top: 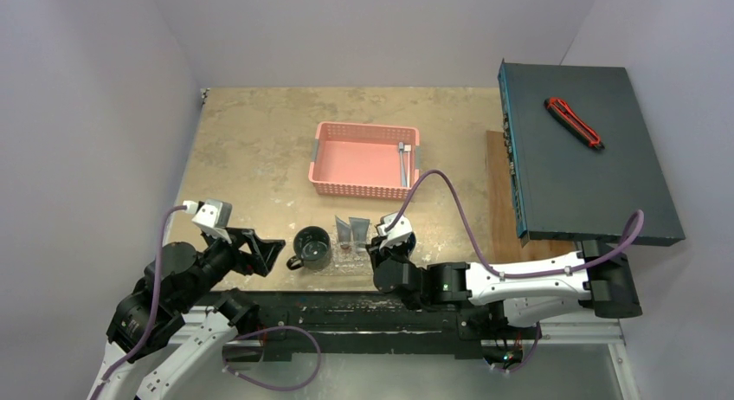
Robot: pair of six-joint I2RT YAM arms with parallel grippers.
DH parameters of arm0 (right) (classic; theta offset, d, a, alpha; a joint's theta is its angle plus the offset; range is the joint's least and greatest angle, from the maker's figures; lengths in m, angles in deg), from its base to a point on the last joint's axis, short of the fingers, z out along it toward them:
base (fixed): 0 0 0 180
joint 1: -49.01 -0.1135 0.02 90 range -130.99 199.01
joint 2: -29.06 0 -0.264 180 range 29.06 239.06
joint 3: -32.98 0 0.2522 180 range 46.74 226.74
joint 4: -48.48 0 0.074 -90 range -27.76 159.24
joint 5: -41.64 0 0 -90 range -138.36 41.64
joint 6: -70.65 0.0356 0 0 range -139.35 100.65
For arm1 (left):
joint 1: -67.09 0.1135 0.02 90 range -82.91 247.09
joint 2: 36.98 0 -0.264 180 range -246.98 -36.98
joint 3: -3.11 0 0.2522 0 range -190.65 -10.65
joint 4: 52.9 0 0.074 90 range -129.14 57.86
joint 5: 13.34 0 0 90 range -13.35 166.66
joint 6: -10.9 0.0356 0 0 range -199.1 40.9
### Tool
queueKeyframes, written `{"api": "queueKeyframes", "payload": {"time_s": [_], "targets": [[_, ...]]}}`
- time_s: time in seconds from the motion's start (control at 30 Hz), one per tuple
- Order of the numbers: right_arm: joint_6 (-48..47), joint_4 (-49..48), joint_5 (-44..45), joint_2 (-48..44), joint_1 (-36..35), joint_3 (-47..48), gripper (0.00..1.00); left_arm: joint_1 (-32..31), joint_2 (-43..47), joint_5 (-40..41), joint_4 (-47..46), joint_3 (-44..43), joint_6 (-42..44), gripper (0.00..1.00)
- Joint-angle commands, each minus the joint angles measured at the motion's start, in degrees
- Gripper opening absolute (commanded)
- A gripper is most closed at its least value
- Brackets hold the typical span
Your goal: Prepare toiletry sets of a toothbrush and toothpaste on the tray
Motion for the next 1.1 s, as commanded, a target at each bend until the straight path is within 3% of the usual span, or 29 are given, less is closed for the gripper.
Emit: {"api": "queueKeyframes", "payload": {"time_s": [0.0, 0.1, 0.23, 0.6, 0.93, 1.07], "targets": [[0.7, -1.8, 3.9, 0.2, -1.1, -0.5, 0.17, 0.2, -0.7, -0.5, -2.6, 0.6, 1.0, 0.84], [1.1, -1.7, 4.4, 0.1, -1.7, -0.5, 0.27, 0.2, -0.7, -0.6, -2.7, 0.6, 0.9, 0.84], [1.2, -1.7, 4.8, 0.0, -2.5, -0.5, 0.32, 0.2, -0.7, -0.6, -2.7, 0.6, 0.8, 0.84], [2.1, 1.8, 7.4, -0.2, -4.3, 1.8, 0.35, 0.2, -0.5, -0.8, -2.4, 0.7, 0.7, 0.84], [1.4, 15.5, 10.0, 2.2, -4.1, 13.6, 0.4, 0.3, -0.7, -0.9, -2.4, 0.8, 0.8, 0.84], [-1.8, 16.8, 9.3, 3.4, -1.6, 17.4, 0.41, 0.2, -0.7, -0.8, -2.3, 0.7, 0.9, 0.84]]}}
